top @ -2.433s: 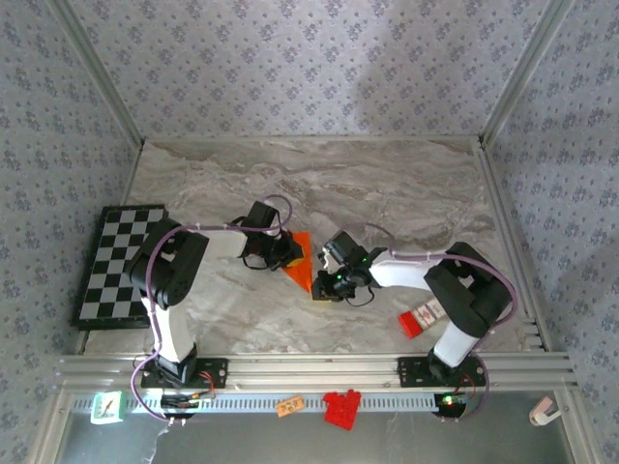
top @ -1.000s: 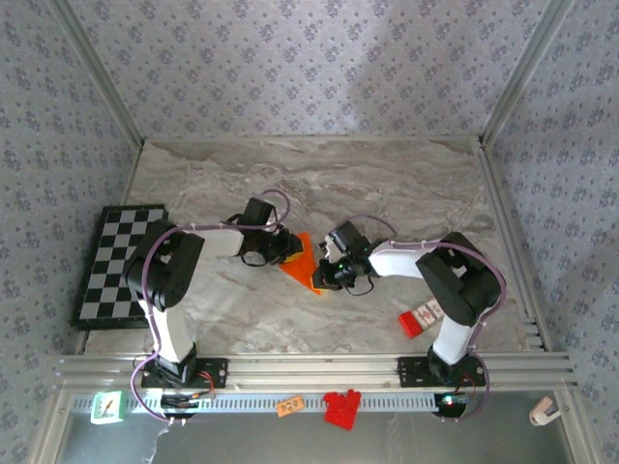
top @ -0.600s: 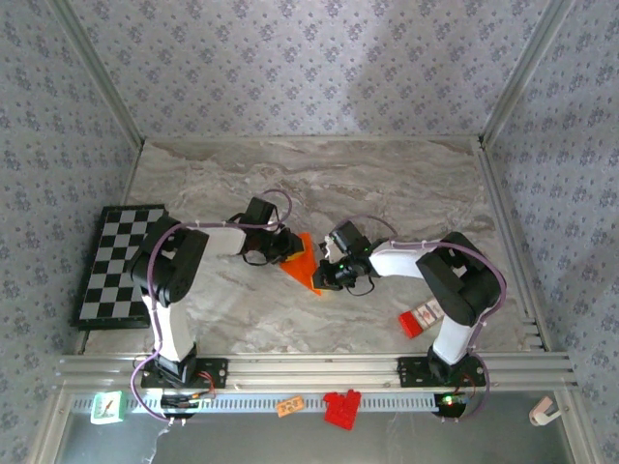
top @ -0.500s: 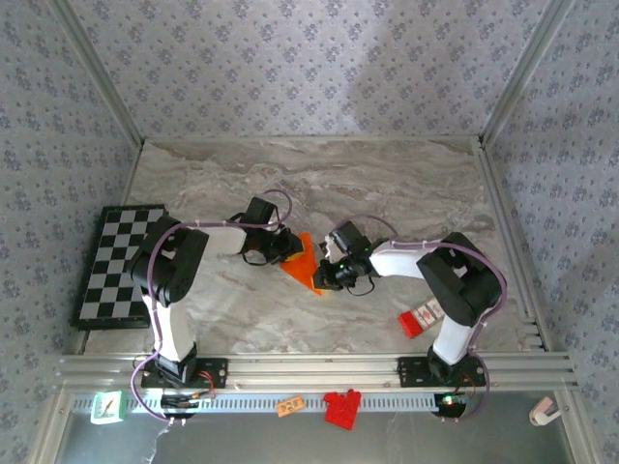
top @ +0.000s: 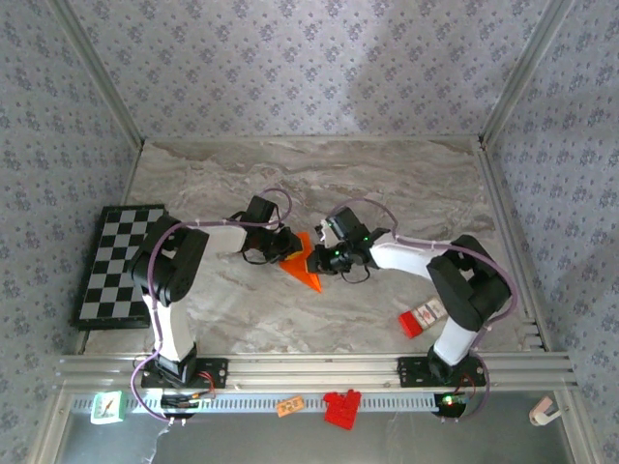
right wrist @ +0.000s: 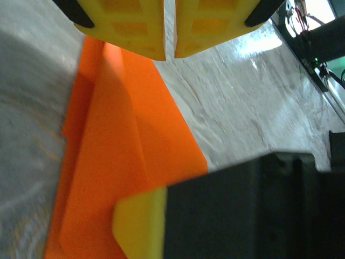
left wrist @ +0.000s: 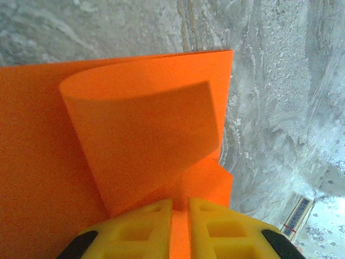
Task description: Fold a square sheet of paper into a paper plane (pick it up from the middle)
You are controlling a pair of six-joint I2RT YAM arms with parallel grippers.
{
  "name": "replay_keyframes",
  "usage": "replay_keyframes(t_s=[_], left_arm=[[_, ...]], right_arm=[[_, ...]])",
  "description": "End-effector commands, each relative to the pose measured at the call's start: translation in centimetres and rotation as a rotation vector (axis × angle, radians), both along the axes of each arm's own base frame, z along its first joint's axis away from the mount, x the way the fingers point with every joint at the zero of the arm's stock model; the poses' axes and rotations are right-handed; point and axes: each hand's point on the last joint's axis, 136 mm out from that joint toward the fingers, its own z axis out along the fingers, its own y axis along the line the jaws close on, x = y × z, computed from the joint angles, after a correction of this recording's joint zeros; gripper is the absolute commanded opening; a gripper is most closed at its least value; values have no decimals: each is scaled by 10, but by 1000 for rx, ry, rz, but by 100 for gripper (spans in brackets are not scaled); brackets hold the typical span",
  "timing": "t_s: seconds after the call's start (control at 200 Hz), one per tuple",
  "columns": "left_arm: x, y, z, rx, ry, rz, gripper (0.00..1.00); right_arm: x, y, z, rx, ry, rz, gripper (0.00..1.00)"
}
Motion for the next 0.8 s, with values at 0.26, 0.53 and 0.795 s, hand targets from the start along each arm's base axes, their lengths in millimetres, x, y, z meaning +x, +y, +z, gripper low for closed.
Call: replay_keyframes(t_s=[0.26,0.53,0.795], left_arm=[[-6,14,-23,79,63,30,16],[3,4,8,19,-1,2,19],[-3,-7,39,-56,-96,-63,24]], right_arm=[[3,-3,-37,-83,64,-35,12],[-5,-21,-60,-170,97,-56,12],[-9,-28,-70,-212,132,-61,12]])
